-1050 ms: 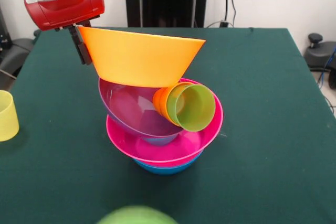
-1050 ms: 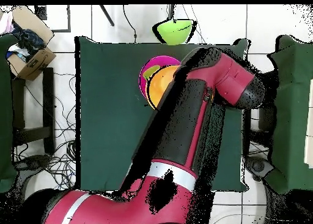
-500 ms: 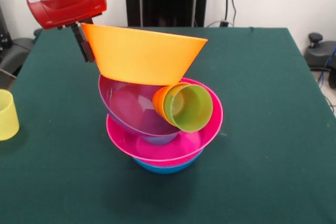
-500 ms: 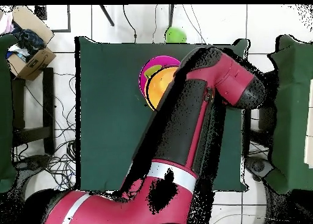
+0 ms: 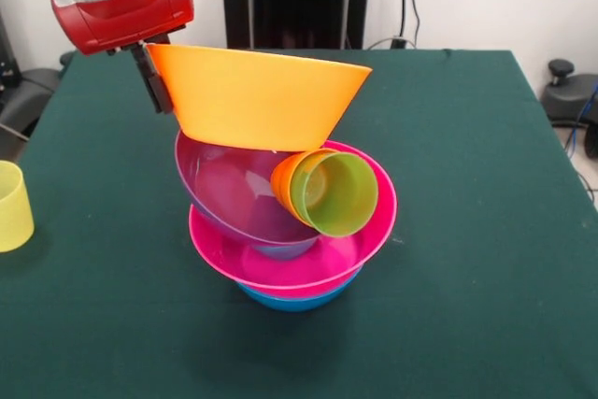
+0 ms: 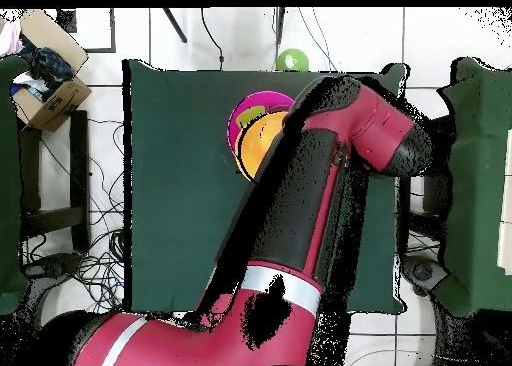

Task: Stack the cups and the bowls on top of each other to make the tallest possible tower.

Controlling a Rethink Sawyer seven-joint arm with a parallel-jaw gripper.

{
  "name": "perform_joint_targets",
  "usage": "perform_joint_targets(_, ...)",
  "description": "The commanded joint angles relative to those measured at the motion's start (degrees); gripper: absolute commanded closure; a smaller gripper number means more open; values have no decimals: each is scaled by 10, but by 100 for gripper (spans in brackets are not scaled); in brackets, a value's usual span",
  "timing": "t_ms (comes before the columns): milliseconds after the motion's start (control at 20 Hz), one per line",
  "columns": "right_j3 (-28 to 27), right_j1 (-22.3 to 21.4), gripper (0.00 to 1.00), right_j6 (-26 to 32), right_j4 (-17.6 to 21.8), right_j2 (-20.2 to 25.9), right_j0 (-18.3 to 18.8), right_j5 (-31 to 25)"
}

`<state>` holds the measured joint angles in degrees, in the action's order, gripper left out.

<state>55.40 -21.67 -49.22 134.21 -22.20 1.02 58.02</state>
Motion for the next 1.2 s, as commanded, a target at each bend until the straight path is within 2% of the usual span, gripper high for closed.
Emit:
perform_joint_targets(50, 41, -23, 100, 87, -39, 95, 6, 49)
perform_joint_targets(500, 48, -27, 100, 76, -35, 93, 3, 42)
perform_joint_targets(550, 48, -29, 0, 71, -43, 95, 4, 30)
perform_joint_targets(1200, 50, -34, 0, 66, -23, 89, 2, 44)
